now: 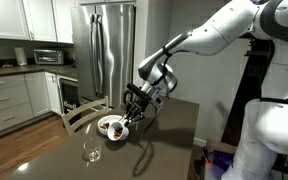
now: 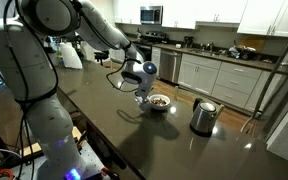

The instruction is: Pour the contents from the white cup into the white bowl

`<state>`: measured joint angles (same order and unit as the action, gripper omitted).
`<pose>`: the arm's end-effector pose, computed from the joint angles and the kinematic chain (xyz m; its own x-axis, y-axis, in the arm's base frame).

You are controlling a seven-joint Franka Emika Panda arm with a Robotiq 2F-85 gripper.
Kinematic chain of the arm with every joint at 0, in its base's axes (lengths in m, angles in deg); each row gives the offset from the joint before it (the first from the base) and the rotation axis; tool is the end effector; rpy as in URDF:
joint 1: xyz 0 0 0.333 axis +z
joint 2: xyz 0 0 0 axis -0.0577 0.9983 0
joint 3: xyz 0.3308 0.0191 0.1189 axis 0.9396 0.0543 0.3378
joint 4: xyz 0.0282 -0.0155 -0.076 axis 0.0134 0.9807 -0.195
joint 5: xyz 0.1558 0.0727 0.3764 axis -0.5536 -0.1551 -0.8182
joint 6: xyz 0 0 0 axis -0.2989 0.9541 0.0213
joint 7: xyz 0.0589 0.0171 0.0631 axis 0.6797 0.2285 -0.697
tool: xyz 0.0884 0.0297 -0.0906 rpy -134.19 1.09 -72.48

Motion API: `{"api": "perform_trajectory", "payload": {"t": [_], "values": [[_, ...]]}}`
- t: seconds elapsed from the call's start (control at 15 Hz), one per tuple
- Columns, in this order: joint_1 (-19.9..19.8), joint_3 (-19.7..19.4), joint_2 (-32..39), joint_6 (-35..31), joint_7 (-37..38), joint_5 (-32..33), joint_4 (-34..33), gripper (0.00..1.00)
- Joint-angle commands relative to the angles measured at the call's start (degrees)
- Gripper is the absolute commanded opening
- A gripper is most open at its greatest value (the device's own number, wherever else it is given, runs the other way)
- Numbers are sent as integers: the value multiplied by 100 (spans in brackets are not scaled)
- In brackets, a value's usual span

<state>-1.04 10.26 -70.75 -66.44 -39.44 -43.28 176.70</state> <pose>0.5067 0.0015 0.3103 -0.1323 -0.8113 -0.5695 -0.9214 0.3125 -0.2311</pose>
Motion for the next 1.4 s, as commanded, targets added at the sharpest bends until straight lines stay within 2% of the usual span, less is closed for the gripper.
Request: {"api": "perform_trajectory", "payload": {"t": [0.0, 0.6, 0.8, 1.33], "values": [[-103, 58, -383, 171, 599, 132, 107, 4], [-123, 184, -692, -194, 1268, 783, -53, 4], [-125, 206, -532, -489, 1145, 1093, -121, 4], [-110, 124, -125, -666, 778, 1018, -450, 4]]}}
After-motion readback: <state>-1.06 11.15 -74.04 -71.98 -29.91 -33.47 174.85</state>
